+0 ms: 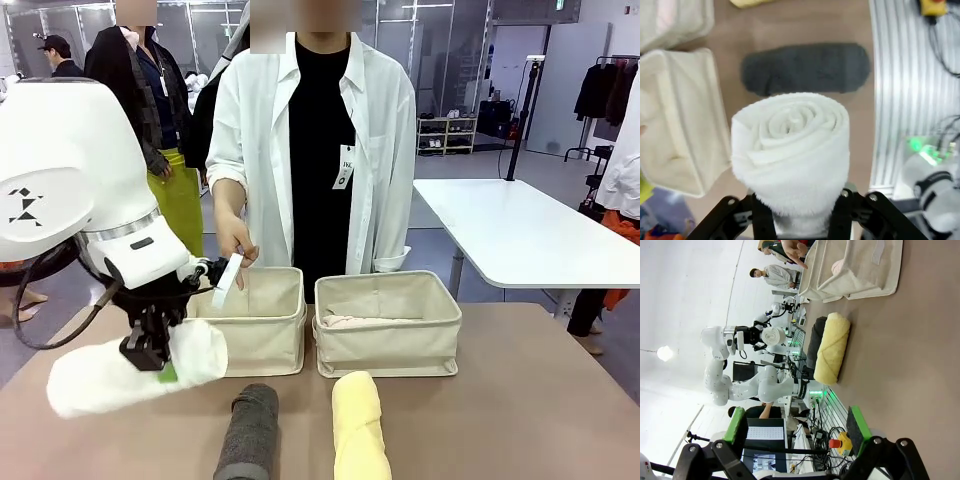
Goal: Divide the towels into two baskets.
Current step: Pick up one hotel-folded towel from the bottom of the table and place it in the Fabric basket indicated by the person.
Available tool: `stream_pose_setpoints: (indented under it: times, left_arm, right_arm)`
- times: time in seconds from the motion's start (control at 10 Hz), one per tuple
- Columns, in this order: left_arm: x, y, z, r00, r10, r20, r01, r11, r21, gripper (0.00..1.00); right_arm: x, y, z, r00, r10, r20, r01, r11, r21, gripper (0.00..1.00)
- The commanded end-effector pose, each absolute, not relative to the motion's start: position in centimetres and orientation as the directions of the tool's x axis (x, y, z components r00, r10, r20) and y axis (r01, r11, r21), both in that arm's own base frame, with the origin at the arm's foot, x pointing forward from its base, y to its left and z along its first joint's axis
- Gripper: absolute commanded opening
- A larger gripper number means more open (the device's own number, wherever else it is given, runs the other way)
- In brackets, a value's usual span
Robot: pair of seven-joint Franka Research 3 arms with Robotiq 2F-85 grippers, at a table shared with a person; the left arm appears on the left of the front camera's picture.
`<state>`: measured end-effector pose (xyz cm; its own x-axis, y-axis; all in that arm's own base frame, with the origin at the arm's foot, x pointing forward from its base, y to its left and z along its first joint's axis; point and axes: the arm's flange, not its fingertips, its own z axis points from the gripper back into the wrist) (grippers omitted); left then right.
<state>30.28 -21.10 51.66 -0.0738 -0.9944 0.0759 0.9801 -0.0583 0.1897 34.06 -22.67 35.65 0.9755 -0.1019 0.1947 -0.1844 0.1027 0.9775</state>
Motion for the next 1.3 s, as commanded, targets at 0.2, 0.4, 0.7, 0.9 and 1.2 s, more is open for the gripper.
stream_pose_setpoints:
  times: [0.2, 0.4, 0.7, 0.9, 1.2]
  left_arm:
    - [41.6, -23.6, 54.9, -0.170, -0.983, -0.071, 0.959, -0.182, 0.218, 0.46]
    - [46.8, -24.9, 54.3, -0.270, -0.961, -0.065, 0.946, -0.277, 0.165, 0.46]
    - [53.1, -26.6, 51.2, -0.297, -0.946, -0.127, 0.936, -0.315, 0.155, 0.46]
    - [55.8, -27.6, 49.2, -0.278, -0.948, -0.154, 0.950, -0.295, 0.102, 0.46]
    - [57.6, -28.4, 46.8, -0.279, -0.948, -0.151, 0.954, -0.292, 0.073, 0.48]
  right_arm:
    - [33.7, -22.6, 35.8, 0.971, -0.105, 0.214, -0.204, 0.102, 0.974, 1.00]
    - [33.7, -22.6, 35.8, 0.971, -0.105, 0.214, -0.204, 0.102, 0.974, 1.00]
    - [33.7, -22.6, 35.8, 0.971, -0.105, 0.214, -0.204, 0.102, 0.974, 1.00]
    - [33.7, -22.6, 35.8, 0.971, -0.105, 0.214, -0.204, 0.102, 0.974, 1.00]
    - [33.7, -22.6, 35.8, 0.971, -0.105, 0.214, -0.204, 0.102, 0.974, 1.00]
